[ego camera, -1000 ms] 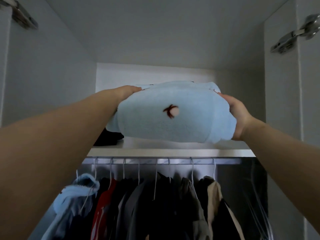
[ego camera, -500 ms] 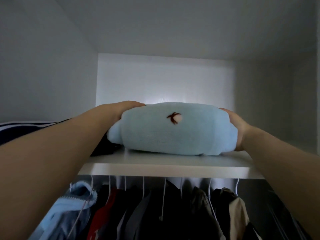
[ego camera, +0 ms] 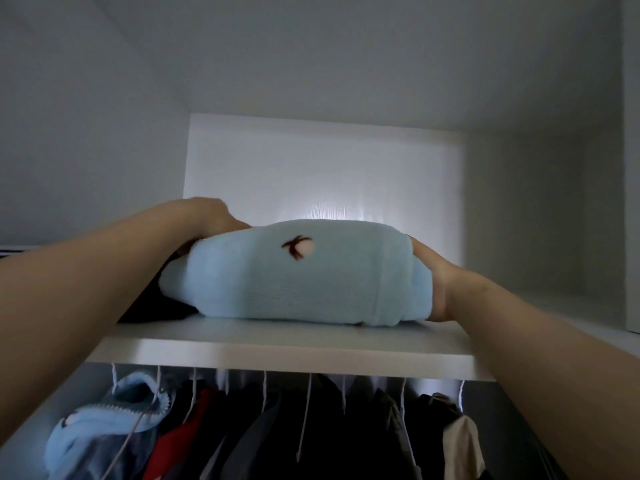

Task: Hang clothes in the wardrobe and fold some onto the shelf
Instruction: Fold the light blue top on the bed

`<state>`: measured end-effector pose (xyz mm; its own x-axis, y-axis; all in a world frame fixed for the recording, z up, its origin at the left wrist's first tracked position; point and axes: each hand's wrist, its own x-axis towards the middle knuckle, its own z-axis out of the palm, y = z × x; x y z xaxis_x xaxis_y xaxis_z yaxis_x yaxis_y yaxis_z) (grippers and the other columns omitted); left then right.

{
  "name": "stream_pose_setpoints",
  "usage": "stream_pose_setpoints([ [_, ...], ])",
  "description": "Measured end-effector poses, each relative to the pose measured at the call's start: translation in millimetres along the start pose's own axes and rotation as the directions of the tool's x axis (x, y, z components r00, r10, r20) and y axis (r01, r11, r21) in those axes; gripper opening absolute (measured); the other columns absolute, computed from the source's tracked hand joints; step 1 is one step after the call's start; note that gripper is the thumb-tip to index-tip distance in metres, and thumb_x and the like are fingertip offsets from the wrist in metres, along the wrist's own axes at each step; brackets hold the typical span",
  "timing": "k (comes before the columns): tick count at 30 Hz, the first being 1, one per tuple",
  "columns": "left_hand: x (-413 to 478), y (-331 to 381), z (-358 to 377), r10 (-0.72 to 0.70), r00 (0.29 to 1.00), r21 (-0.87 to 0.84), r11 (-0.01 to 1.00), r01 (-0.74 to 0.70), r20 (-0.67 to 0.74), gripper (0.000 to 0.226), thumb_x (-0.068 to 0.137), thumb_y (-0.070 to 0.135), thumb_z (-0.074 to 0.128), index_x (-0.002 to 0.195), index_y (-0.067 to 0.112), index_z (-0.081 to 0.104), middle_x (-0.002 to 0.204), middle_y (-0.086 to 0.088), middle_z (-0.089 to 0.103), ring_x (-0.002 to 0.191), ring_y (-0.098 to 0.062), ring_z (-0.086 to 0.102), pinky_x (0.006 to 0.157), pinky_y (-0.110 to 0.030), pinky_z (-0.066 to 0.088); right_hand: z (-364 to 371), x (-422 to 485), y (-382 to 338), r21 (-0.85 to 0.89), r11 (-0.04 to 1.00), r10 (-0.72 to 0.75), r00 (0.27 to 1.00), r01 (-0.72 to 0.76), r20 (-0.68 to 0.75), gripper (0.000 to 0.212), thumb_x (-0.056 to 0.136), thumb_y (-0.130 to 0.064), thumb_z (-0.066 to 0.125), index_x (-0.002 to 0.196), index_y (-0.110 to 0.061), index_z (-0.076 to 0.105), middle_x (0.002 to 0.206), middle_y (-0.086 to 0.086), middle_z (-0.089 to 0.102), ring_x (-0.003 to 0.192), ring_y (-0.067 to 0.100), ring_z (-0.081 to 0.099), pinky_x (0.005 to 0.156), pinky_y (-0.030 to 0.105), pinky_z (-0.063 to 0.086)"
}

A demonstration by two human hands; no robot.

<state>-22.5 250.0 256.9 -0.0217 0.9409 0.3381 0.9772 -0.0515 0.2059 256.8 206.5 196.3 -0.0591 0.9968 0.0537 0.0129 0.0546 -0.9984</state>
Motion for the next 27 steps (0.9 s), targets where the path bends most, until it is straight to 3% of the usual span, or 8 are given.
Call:
stream_pose_setpoints([
  [2, -3.6, 12.5, -7.8, 0.073, 0.987, 0.083, 0.995, -0.061, -0.146, 0.052, 0.09, 0.05, 0.048, 0.119, 0.007, 0.055, 0.123, -0.012, 0.056, 0.098, -0.028, 0.054, 0.068, -0.028, 0.042, 1.4, 0.6, -0.2, -0.011, 1.0, -0.016, 1.0, 0.016, -0.014, 0.035, 0.079, -0.051, 0.052, 0.083, -0.019, 0.067, 0.075, 0.005, 0.072, 0.062, 0.022, 0.07, 0.067, 0.027, 0.051],
  [5, -17.6, 48.1, -13.8, 0.261, 0.935, -0.114, 0.949, -0.294, -0.242, 0.049, 0.092, 0.049, 0.045, 0.13, 0.019, 0.05, 0.138, -0.004, 0.047, 0.124, -0.025, 0.043, 0.092, -0.03, 0.034, -1.9, 0.0, 0.5, -0.029, 1.0, 0.006, 1.0, -0.007, -0.024, 0.037, 0.08, -0.053, 0.052, 0.087, -0.02, 0.066, 0.074, 0.004, 0.073, 0.06, 0.02, 0.07, 0.063, 0.026, 0.051],
  [8, -24.2, 74.9, 0.0, 0.481, 0.874, -0.264, 0.836, -0.481, -0.068, 0.048, 0.091, 0.056, 0.041, 0.134, 0.034, 0.042, 0.145, 0.008, 0.038, 0.133, -0.014, 0.035, 0.1, -0.026, 0.024, -2.9, 2.3, 0.5, -0.011, 1.0, 0.001, 1.0, -0.002, -0.028, 0.042, 0.08, -0.057, 0.051, 0.093, -0.02, 0.065, 0.075, 0.005, 0.074, 0.06, 0.02, 0.07, 0.06, 0.026, 0.05],
  [10, -25.4, 82.2, 11.2, 0.528, 0.843, -0.327, 0.819, -0.472, 0.105, 0.041, 0.09, 0.061, 0.036, 0.12, 0.036, 0.049, 0.139, 0.006, 0.047, 0.125, -0.015, 0.046, 0.105, -0.027, 0.03, -2.3, 2.6, 0.6, -0.016, 1.0, 0.006, 1.0, -0.006, -0.016, 0.047, 0.08, -0.061, 0.05, 0.098, -0.021, 0.066, 0.081, 0.005, 0.074, 0.064, 0.02, 0.071, 0.06, 0.026, 0.052],
  [12, -23.0, 81.2, 16.9, 0.486, 0.852, -0.397, 0.834, -0.384, 0.197, 0.05, 0.08, 0.073, 0.035, 0.108, 0.038, 0.058, 0.118, 0.003, 0.064, 0.107, -0.017, 0.062, 0.098, -0.034, 0.045, -3.4, 5.0, 0.8, -0.031, 1.0, 0.004, 1.0, -0.004, -0.009, 0.051, 0.079, -0.065, 0.049, 0.103, -0.023, 0.066, 0.091, 0.005, 0.074, 0.071, 0.02, 0.071, 0.065, 0.027, 0.052],
  [16, -18.7, 80.1, 24.8, 0.42, 0.889, -0.377, 0.865, -0.331, 0.184, 0.04, 0.082, 0.072, 0.034, 0.087, 0.042, 0.06, 0.094, 0.004, 0.07, 0.076, -0.015, 0.067, 0.061, -0.02, 0.049, -5.4, 7.5, -0.1, -0.066, 0.998, 0.005, 1.0, -0.003, 0.023, 0.049, 0.078, -0.065, 0.05, 0.105, -0.028, 0.067, 0.092, 0.003, 0.073, 0.072, 0.019, 0.071, 0.065, 0.026, 0.052],
  [20, -21.6, 81.6, 34.7, 0.406, 0.897, -0.339, 0.88, -0.332, 0.175, 0.042, 0.082, 0.068, 0.033, 0.088, 0.037, 0.061, 0.1, 0.001, 0.069, 0.084, -0.019, 0.068, 0.063, -0.024, 0.048, -7.0, 7.7, 1.0, -0.079, 0.997, 0.015, 1.0, -0.017, -0.021, 0.048, 0.081, -0.061, 0.051, 0.104, -0.023, 0.067, 0.093, 0.004, 0.073, 0.075, 0.019, 0.069, 0.07, 0.028, 0.051],
  [27, -32.4, 83.4, 33.9, 0.38, 0.908, -0.306, 0.898, -0.316, 0.176, 0.038, 0.084, 0.065, 0.034, 0.086, 0.038, 0.059, 0.097, 0.008, 0.065, 0.085, -0.011, 0.064, 0.06, -0.023, 0.043, -5.0, 0.0, 2.4, -0.128, 0.992, -0.007, 0.997, -0.002, -0.072, 0.042, 0.085, -0.059, 0.048, 0.099, -0.024, 0.065, 0.077, 0.002, 0.073, 0.064, 0.015, 0.068, 0.059, 0.024, 0.047],
])
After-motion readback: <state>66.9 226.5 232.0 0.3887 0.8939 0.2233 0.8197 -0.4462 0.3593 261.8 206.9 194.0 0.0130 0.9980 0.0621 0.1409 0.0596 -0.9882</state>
